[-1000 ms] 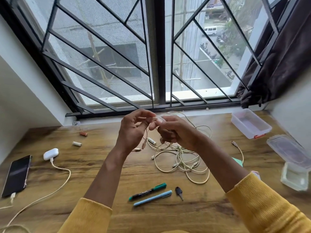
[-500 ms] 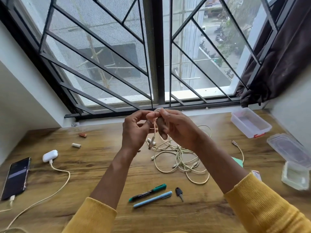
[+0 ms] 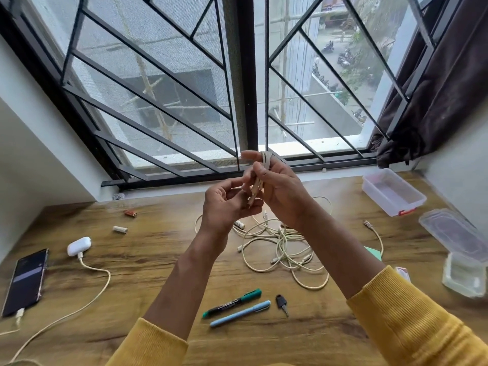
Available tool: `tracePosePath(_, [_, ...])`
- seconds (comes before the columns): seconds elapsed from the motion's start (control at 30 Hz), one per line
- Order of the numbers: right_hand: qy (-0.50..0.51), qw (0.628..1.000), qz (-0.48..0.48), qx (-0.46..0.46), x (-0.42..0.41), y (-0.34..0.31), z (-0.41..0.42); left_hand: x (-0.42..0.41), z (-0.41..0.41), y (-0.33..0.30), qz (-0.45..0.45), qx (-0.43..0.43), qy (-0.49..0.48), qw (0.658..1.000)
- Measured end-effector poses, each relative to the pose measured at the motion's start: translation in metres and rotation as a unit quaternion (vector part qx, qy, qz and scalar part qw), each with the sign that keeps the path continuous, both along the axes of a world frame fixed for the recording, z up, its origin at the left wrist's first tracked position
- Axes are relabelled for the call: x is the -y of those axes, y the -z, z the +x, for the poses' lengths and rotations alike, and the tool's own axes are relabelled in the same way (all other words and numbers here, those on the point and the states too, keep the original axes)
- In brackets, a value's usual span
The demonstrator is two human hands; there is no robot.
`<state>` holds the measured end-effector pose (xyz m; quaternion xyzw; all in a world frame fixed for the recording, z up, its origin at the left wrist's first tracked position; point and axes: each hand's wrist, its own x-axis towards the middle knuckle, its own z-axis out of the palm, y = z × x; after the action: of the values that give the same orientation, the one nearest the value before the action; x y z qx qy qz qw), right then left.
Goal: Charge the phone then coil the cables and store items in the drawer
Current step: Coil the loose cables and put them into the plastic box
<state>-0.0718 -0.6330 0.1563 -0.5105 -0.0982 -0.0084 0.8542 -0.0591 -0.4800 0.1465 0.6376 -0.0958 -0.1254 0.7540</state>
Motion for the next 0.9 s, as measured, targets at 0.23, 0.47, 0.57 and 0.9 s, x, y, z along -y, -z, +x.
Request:
tracePosePath(0.23, [0.057, 0.997, 0.041, -0.026, -0.004, 0.001, 0.000, 0.005, -0.009, 0.000, 0.047, 0.018, 0.003, 0.999])
tracePosePath(0.47, [0.105, 0.993, -0.006, -0.049, -0.009, 0.009, -0.001, 0.005, -0.016, -0.004, 0.120, 0.023, -0.028, 0.992])
tracePosePath(0.57, [0.125, 0.988, -0.060, -0.065, -0.010, 0.016, -0.003, 0.004, -0.016, -0.004, 0.169, 0.046, -0.043, 0.984])
tracePosePath(0.9, [0.159, 0.972, -0.153, -0.075, -0.006, 0.035, -0.001, 0.003, -0.016, 0.000, 0.246, 0.098, 0.026, 0.964])
